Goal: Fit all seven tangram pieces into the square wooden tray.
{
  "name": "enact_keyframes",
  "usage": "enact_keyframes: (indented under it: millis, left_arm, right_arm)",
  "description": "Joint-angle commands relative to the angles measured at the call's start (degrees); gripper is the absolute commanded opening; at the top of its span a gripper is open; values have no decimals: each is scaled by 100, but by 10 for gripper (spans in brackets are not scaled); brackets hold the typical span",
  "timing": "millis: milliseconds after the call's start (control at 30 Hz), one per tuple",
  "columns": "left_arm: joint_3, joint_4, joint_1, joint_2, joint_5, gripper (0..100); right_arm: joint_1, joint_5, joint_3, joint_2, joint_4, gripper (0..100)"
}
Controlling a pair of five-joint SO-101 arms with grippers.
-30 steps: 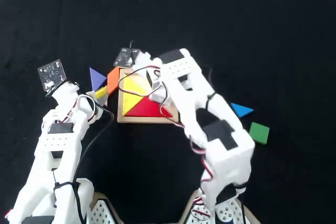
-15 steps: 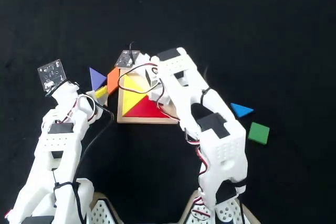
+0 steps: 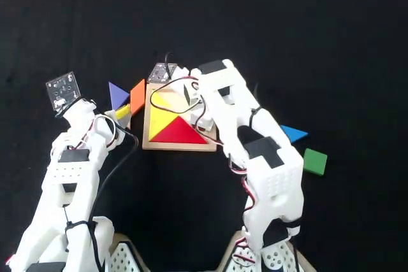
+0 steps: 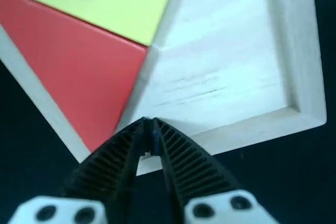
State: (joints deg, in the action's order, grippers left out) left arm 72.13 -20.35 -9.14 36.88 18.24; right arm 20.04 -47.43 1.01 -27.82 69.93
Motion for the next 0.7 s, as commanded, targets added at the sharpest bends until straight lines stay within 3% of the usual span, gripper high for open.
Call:
enact_keyframes:
  millis: [0,200,400,600,667]
  left_arm:
    - [-48,105,4,-9,-35,288]
    - [-48,97,4,-9,-35,288]
    - [-48,97,4,-9,-35,288]
    - [-92,70,48,-9,-62,288]
    - [-92,62,207,35,-378,288]
  right_arm:
    - [-457,-79,57,40,88,11]
    - [-897,-589,13,57,448,11]
    - [-730,-589,-233,321,659,11]
    - [-255,-44,-760,1622,1653,11]
    - [-255,264,-910,2264,1952,11]
